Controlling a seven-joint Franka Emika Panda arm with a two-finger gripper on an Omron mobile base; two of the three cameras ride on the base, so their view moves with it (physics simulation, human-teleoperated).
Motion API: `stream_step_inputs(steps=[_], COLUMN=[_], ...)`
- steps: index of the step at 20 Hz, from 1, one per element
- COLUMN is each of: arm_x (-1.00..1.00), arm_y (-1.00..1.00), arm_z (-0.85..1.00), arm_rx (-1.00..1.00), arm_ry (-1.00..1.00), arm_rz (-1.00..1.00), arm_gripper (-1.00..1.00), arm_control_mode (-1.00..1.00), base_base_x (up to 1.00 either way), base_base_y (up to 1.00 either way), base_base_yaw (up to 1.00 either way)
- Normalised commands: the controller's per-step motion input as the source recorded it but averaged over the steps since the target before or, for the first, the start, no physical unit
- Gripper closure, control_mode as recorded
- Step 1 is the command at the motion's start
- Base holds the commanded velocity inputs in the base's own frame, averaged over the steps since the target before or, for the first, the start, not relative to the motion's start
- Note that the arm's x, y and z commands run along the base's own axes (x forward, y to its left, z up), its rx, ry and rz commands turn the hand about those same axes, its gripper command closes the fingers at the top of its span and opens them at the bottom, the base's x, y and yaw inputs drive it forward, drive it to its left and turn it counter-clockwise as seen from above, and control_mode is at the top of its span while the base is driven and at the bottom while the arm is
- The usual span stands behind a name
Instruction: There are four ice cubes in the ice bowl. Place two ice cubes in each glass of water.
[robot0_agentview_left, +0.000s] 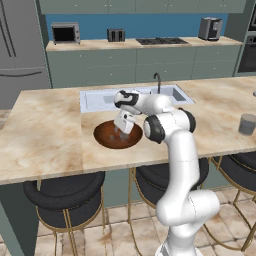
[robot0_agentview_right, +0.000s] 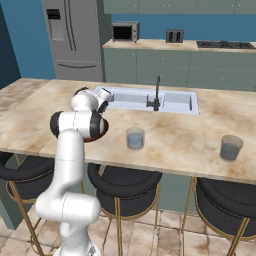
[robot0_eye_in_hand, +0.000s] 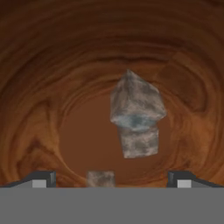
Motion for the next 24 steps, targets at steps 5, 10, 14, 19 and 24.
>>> stream_step_inputs(steps=[5, 10, 14, 19, 24], arm_x=[-0.08, 0.00, 0.00, 0.01, 0.00], arm_y=[0.00, 0.00, 0.00, 0.00, 0.00], arm_z=[0.00, 0.07, 0.06, 0.10, 0.02], arm_rx=[-0.08, -0.08, -0.04, 0.00, 0.00], arm_ry=[-0.06, -0.04, -0.02, 0.00, 0.00], arm_rz=[-0.09, -0.09, -0.08, -0.05, -0.01], arm_gripper=[-1.00, -1.00, -1.00, -1.00, -1.00], arm_control_mode=[-1.00, -1.00, -1.00, -1.00, -1.00], base_base_x=[0.00, 0.00, 0.00, 0.00, 0.00], base_base_y=[0.00, 0.00, 0.00, 0.00, 0.00], base_base_yaw=[0.00, 0.00, 0.00, 0.00, 0.00])
